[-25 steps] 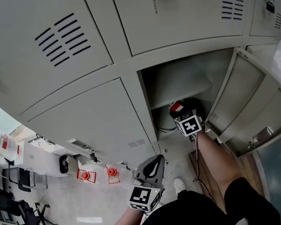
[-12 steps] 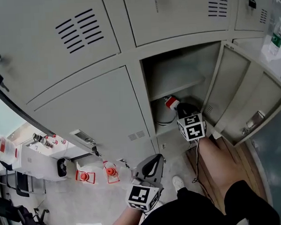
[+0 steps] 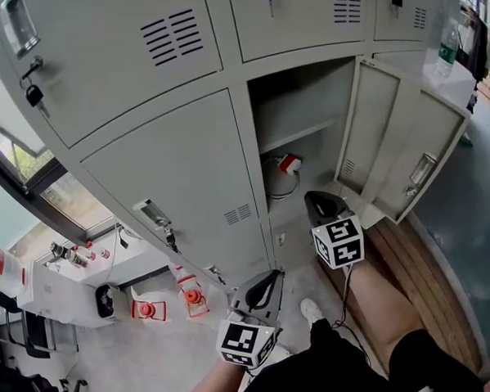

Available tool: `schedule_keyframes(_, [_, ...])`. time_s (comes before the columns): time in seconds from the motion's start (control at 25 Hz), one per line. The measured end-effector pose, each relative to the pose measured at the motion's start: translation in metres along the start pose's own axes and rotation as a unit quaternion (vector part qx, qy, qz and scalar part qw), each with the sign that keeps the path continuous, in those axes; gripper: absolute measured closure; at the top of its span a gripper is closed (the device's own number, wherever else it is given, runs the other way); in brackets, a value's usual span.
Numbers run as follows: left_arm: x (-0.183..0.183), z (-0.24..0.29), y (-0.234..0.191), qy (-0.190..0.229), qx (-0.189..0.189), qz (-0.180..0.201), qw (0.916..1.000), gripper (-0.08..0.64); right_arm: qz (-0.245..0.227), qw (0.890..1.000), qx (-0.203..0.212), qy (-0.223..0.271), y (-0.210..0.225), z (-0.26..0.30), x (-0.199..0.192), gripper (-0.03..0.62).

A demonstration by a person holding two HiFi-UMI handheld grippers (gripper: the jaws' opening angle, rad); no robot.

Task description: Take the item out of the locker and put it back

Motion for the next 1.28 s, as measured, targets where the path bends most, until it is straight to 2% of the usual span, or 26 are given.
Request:
schedule_keyframes(0.28, [-0.015, -0.021, 0.013, -0.004, -0.023, -0.004, 0.9997, 0.543, 0.001, 1.000, 0.011, 0.010, -0.040, -0.065, -0.012, 0.541])
schedule_keyframes(0.52, [-0.020, -0.024, 0.023, -0.004, -0.022, -0.007, 0.9997, 0.543, 0.005, 1.000, 0.030, 0.006, -0.057, -0.101, -0.027, 0.541])
schedule_keyframes(0.84, [-0.023, -0.017, 0.055, -0.008, 0.000, -0.017, 0.9998, 0.543, 0.009, 0.998, 0.070, 0.005, -0.055, -0.137, -0.050, 0.541])
schedule_keyframes(1.28, [-0.018, 0.001, 0.137, -0.006, 0.046, -0.021, 0.9987, 0.543, 0.011, 0.991, 0.134, 0.016, -0.018, -0.196, -0.076, 0.541])
Point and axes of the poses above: the fingertips, and each gripper's own axes: z forward along the fingers, y to its right, x out of its top, the point moved 4 cm from there along -z, backward along the fingers, and after that the axes turned 9 degrees about -y, right-handed, at the moved point
